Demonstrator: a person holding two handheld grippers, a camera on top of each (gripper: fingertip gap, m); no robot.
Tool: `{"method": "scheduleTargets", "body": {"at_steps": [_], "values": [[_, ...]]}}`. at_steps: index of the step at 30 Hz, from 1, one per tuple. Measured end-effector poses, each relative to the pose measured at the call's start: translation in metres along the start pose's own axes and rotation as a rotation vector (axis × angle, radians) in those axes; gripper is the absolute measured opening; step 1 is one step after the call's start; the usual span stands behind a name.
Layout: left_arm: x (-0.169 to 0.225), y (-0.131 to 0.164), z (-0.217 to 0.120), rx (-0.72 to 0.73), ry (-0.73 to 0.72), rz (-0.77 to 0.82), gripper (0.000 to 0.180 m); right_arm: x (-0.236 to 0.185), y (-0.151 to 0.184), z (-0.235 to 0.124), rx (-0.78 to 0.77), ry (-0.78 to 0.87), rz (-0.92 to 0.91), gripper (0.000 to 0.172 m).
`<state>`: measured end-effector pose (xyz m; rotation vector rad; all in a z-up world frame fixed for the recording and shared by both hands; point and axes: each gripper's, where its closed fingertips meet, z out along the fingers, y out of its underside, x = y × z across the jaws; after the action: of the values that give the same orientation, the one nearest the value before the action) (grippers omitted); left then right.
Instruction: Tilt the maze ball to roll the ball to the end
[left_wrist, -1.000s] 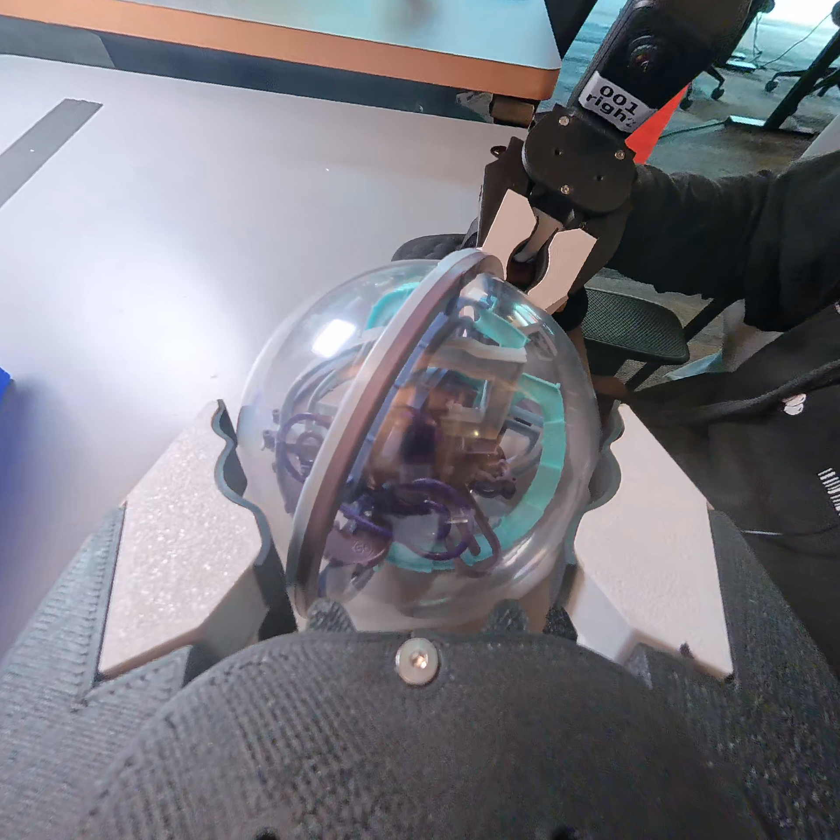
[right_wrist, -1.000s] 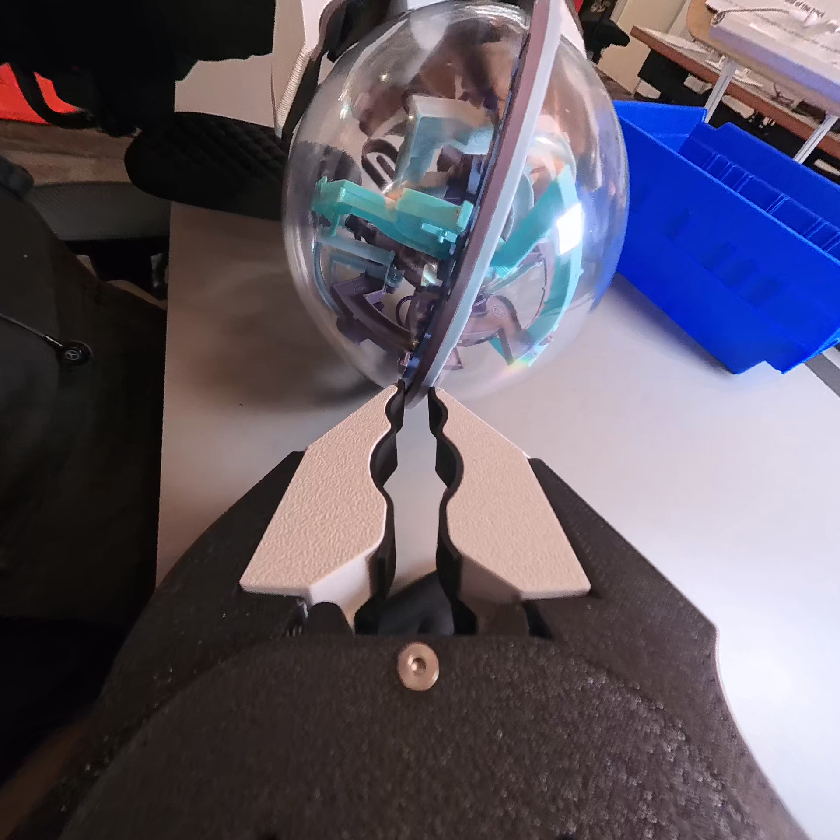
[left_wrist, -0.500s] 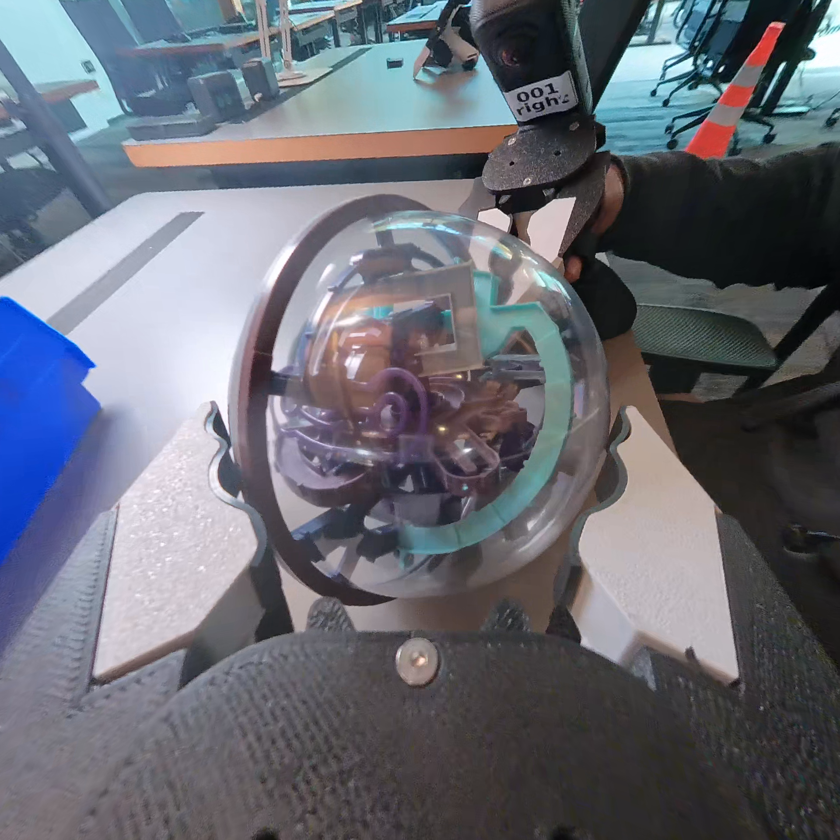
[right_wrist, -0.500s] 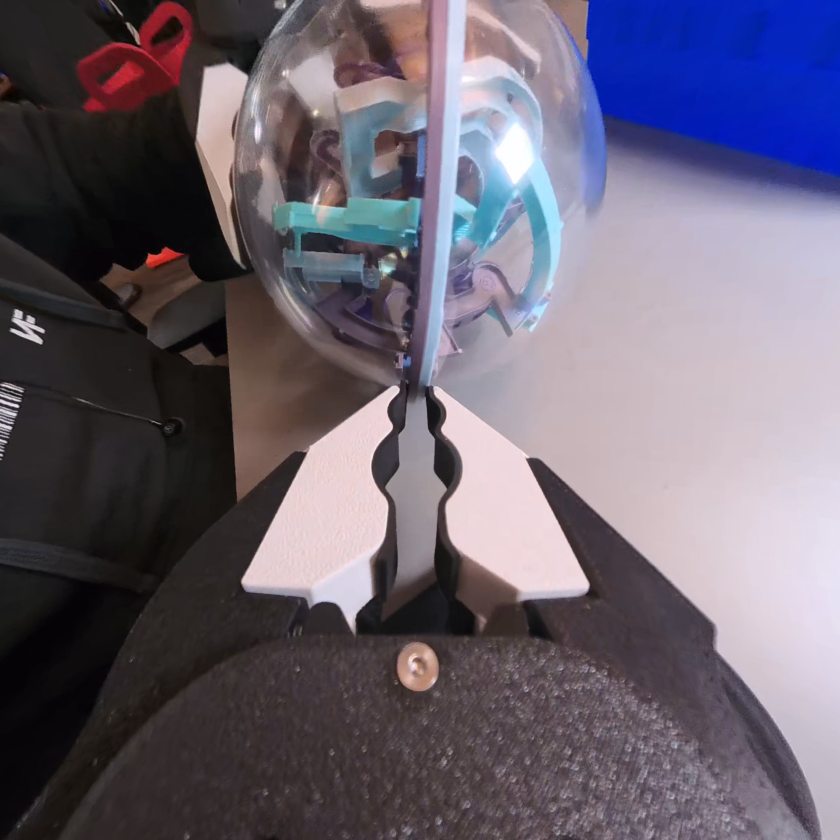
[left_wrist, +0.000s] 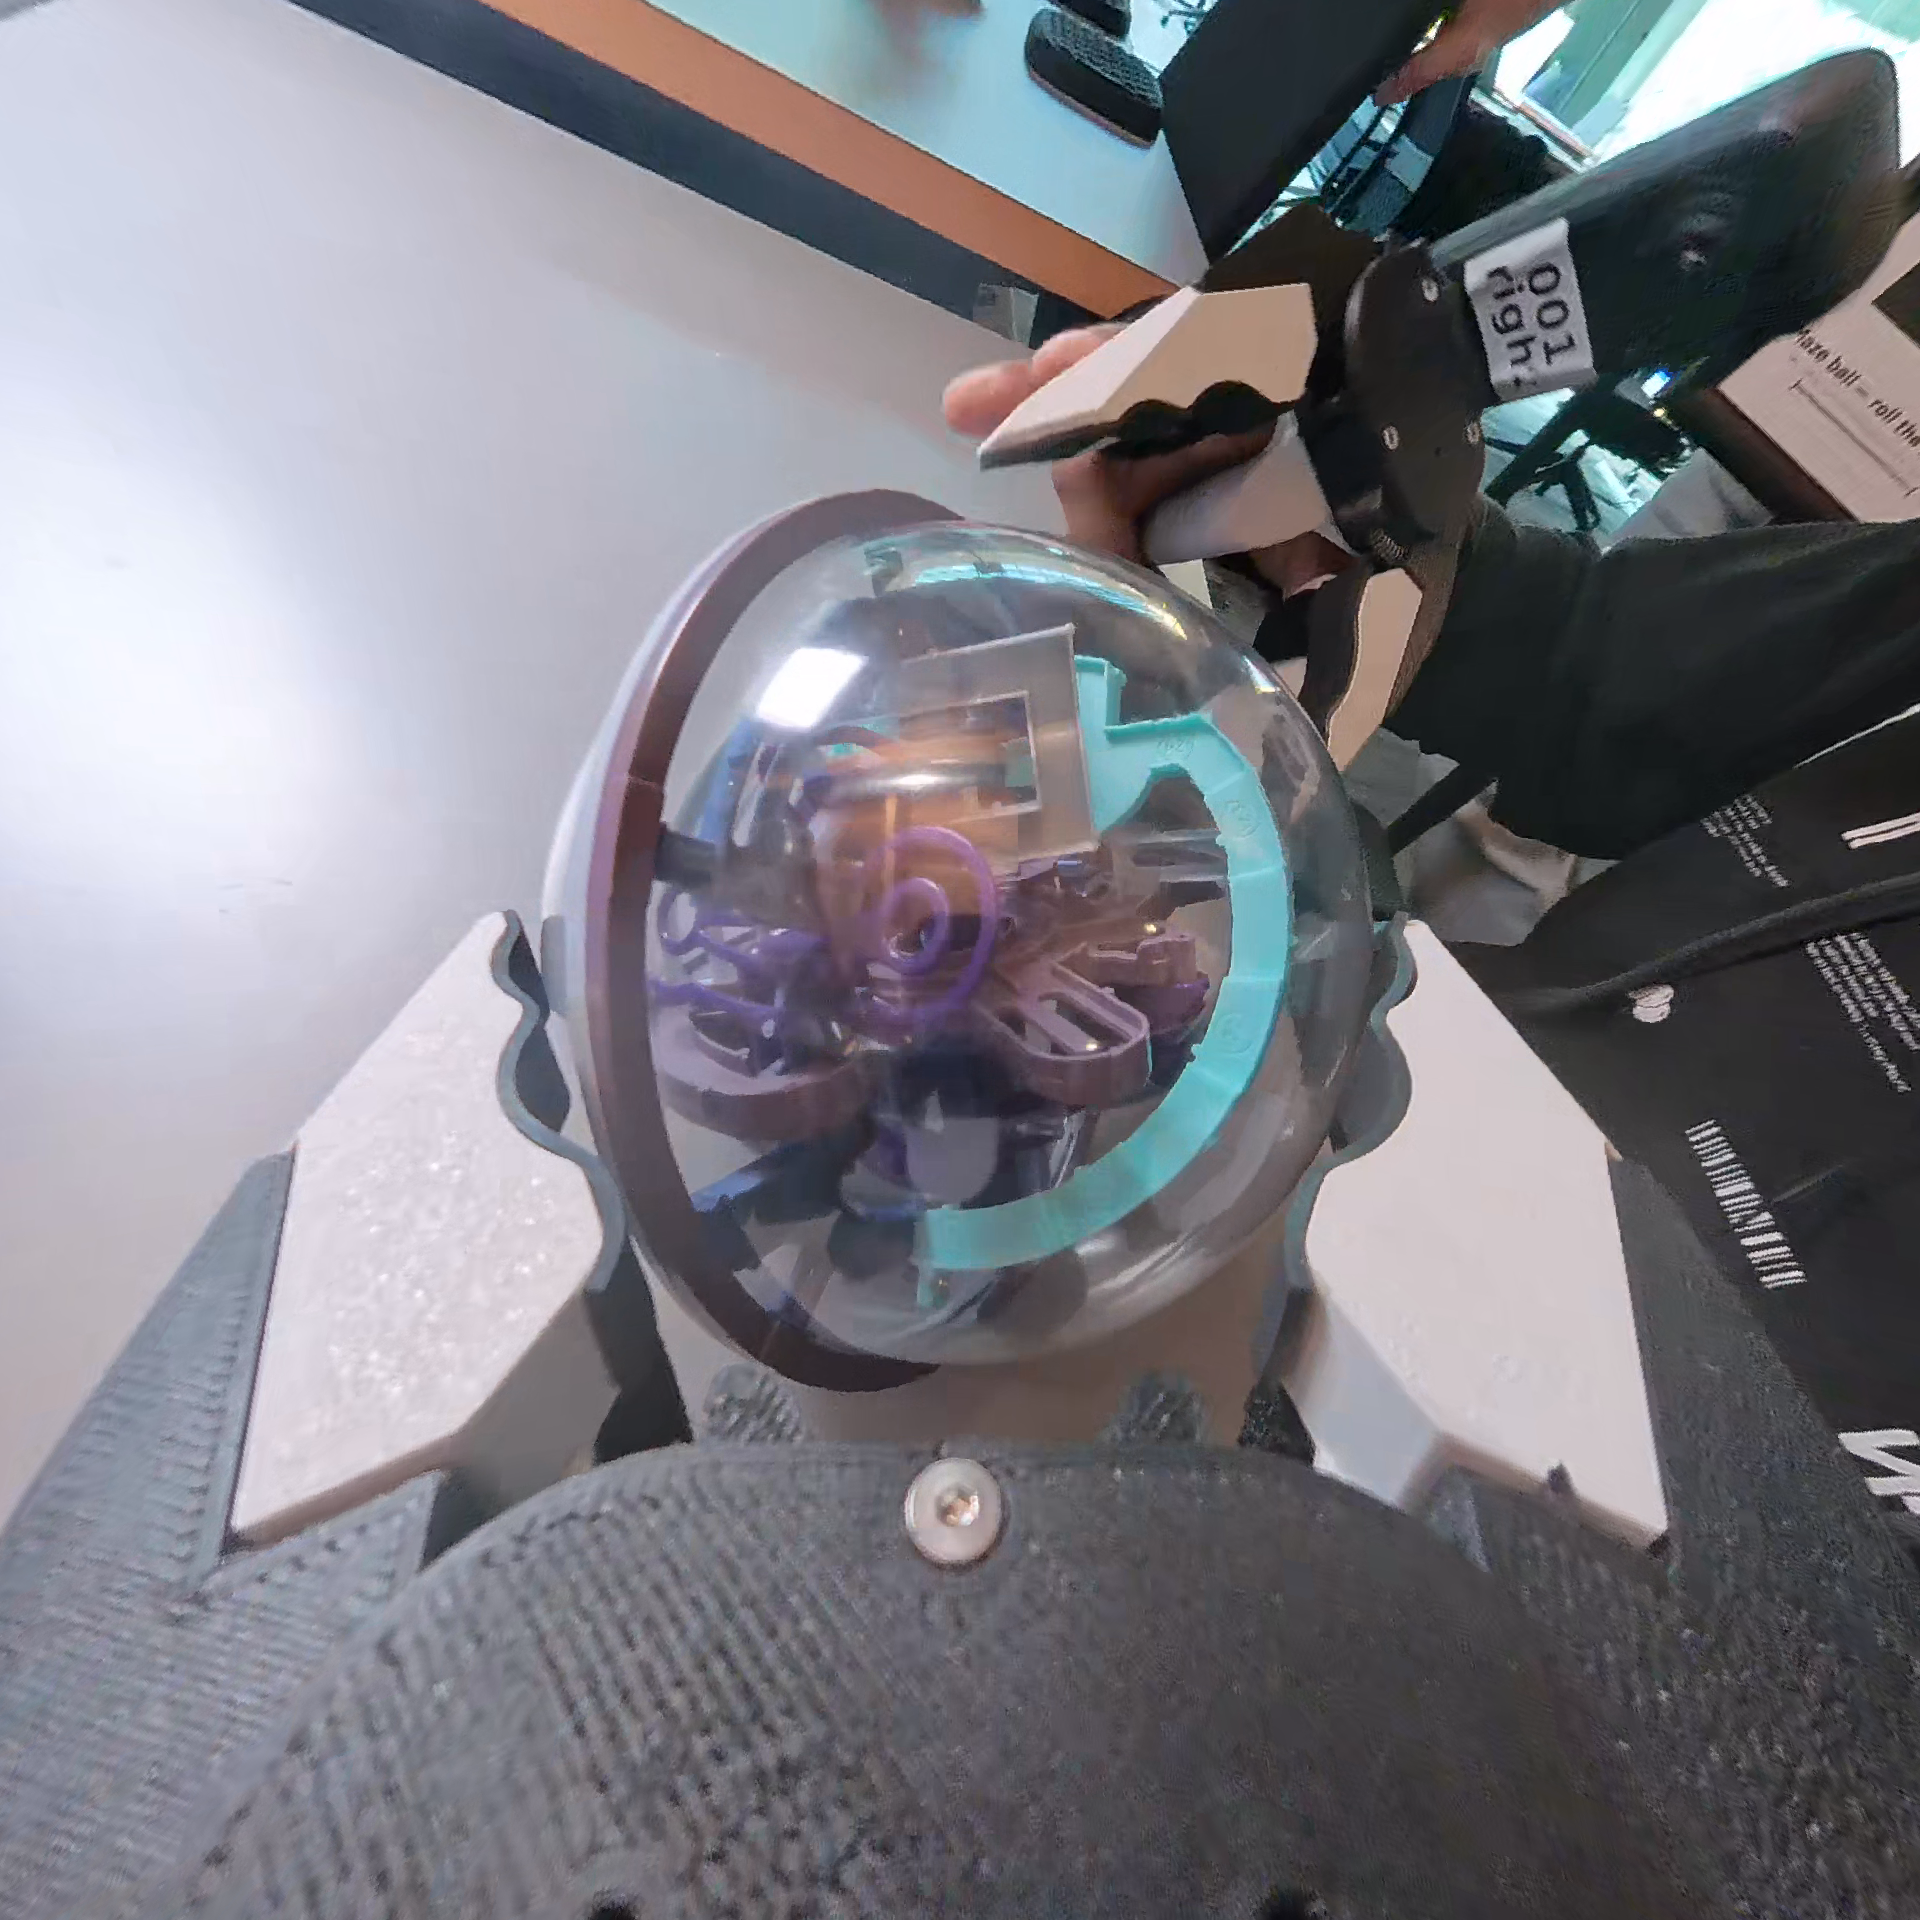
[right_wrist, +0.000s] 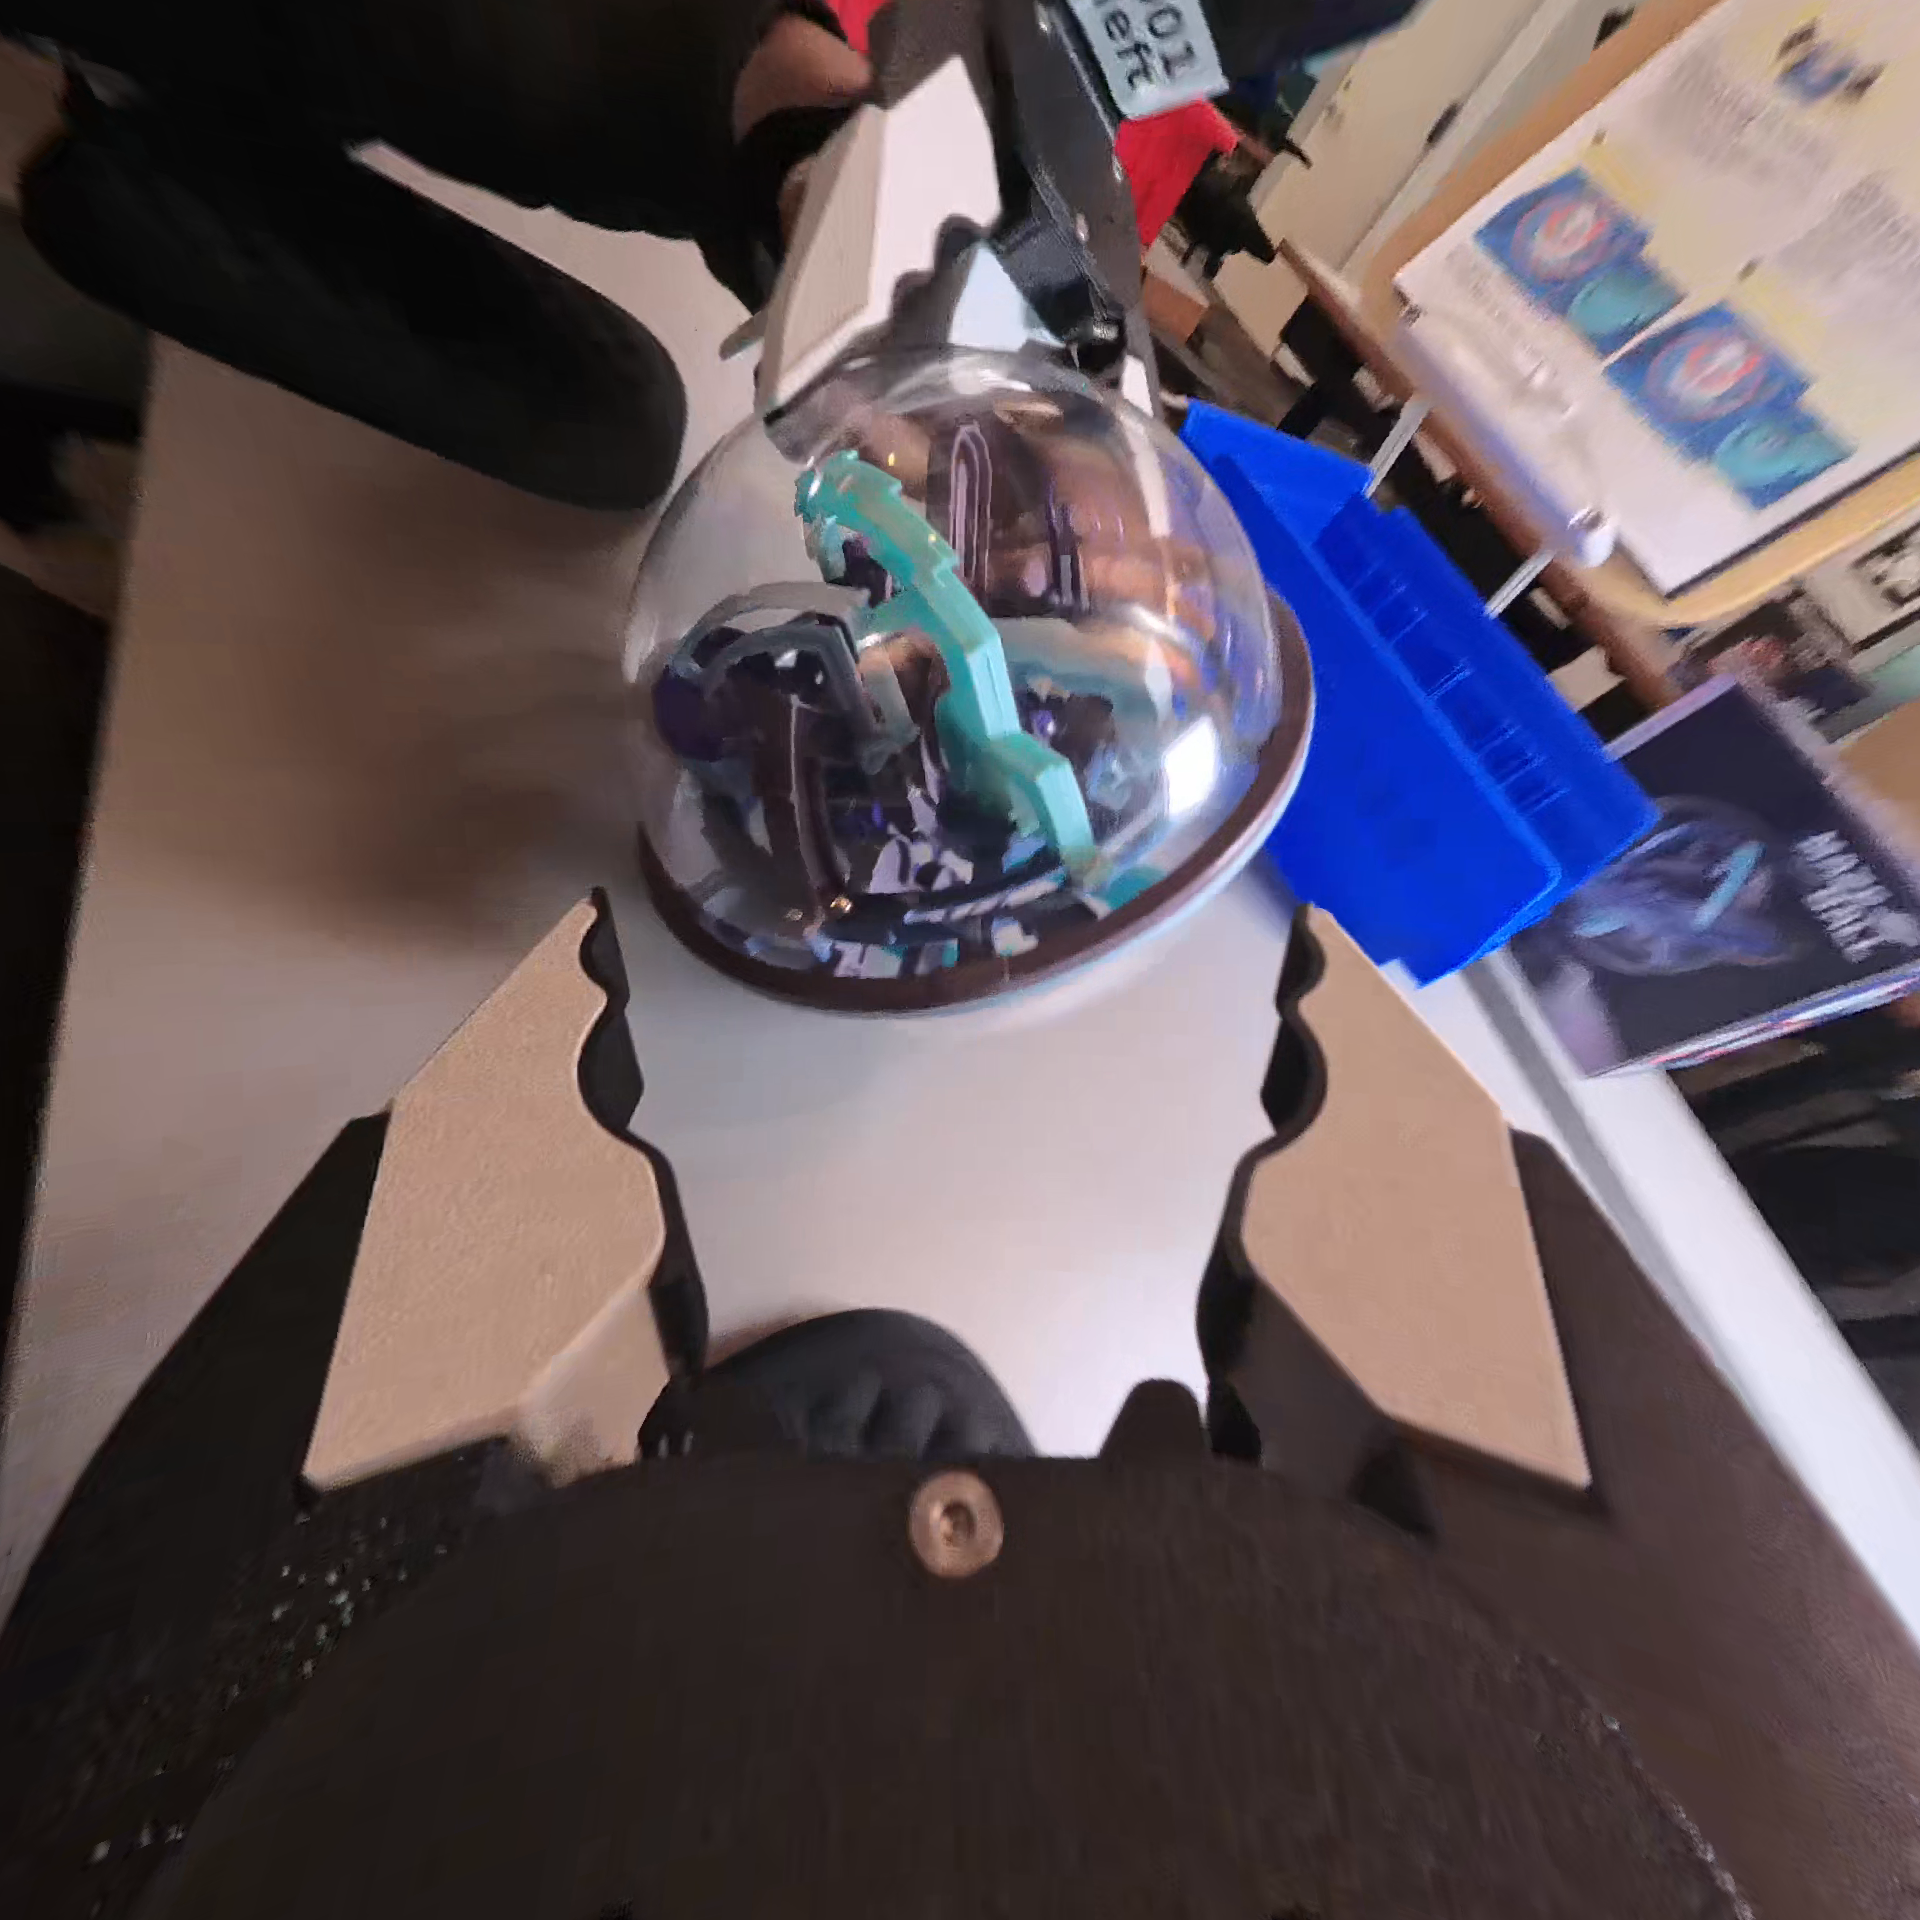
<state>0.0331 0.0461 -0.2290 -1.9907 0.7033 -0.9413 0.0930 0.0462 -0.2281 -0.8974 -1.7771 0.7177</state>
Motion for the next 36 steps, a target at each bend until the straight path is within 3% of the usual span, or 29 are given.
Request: {"method": "scheduleTargets", "body": {"at_steps": [6,11,16,21,27,36], "values": [[-0.004,-0.010,0.008,-0.007,0.031,-0.056,0.148,-0.002,-0.001,0.020,-0.023,-0.010,-0.081,0.126],[-0.005,-0.025,-0.006,0.184,-0.016,-0.019,0.157,0.009,0.006,0.018,0.032,-0.006,0.070,0.115],[0.004,0.004,-0.018,0.225,-0.167,0.202,0.157,0.010,0.017,0.020,0.052,-0.018,0.213,0.111],[-0.008,0.020,-0.005,0.164,-0.270,0.260,0.151,0.009,0.016,0.027,0.065,-0.054,0.335,0.110],[-0.016,0.013,-0.010,0.171,-0.123,0.042,0.147,0.002,0.025,0.033,0.004,-0.072,0.352,0.114],[-0.018,0.015,-0.012,0.126,0.081,-0.296,0.147,-0.001,0.031,0.034,-0.044,-0.054,0.320,0.106]]}}
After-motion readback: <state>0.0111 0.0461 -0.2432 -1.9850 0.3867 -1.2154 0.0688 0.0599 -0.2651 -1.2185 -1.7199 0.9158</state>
